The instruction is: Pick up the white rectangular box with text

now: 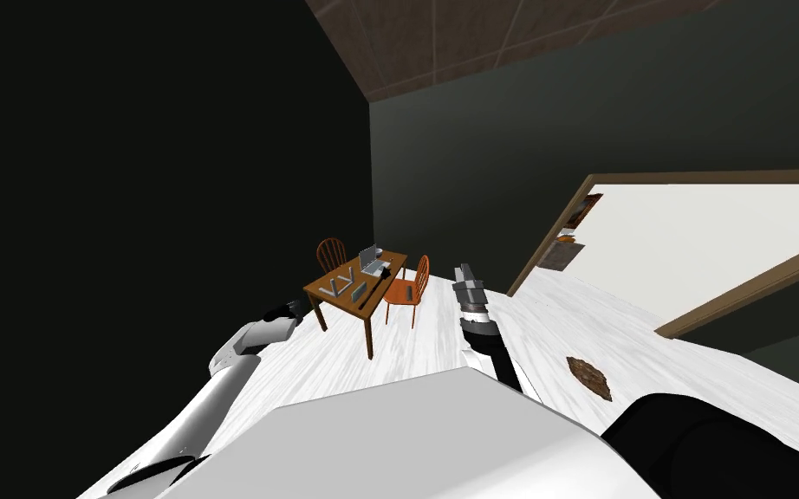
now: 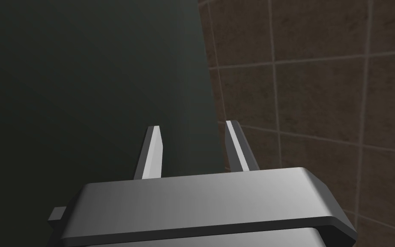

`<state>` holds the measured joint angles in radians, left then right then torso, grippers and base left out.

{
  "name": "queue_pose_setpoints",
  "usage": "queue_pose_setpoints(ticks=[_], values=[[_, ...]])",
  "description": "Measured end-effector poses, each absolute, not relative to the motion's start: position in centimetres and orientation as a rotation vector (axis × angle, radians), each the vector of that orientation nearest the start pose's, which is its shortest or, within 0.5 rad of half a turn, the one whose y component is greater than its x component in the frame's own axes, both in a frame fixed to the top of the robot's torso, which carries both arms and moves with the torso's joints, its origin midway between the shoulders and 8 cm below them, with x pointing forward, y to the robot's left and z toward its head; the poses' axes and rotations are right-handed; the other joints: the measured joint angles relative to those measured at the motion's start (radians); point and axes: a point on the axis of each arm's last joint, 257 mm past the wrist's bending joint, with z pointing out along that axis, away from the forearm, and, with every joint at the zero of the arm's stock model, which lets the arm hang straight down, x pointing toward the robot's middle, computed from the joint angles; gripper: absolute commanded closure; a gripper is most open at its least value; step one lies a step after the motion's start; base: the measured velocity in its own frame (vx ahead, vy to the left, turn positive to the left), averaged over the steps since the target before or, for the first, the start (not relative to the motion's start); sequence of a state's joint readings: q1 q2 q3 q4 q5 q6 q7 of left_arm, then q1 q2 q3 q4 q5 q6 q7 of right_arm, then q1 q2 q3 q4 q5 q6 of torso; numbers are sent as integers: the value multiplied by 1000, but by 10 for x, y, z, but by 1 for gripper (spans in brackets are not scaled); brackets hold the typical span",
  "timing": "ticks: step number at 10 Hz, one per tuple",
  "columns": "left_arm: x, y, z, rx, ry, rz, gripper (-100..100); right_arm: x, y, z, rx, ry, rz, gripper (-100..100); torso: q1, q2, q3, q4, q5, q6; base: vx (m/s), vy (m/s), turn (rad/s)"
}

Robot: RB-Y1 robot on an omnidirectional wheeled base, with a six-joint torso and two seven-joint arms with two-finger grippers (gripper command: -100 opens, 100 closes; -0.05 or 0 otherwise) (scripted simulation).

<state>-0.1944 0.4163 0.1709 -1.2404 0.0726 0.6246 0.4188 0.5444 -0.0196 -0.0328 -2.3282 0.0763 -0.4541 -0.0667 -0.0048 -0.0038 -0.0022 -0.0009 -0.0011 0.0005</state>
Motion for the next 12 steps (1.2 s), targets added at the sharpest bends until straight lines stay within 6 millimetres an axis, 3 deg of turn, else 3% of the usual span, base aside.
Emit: queue_pose_setpoints(ticks=[6, 12], values=[[496, 509, -388, -2205, 1115, -498, -100, 339, -284, 23, 649, 681, 1258, 0, 1, -2, -1, 0, 0, 0, 61, -70, 37], [469, 518, -415, -2436, 1024, -381, -100, 339, -284, 23, 649, 680, 1258, 0, -1, -3, -2, -1, 0, 0, 82, -74, 17]])
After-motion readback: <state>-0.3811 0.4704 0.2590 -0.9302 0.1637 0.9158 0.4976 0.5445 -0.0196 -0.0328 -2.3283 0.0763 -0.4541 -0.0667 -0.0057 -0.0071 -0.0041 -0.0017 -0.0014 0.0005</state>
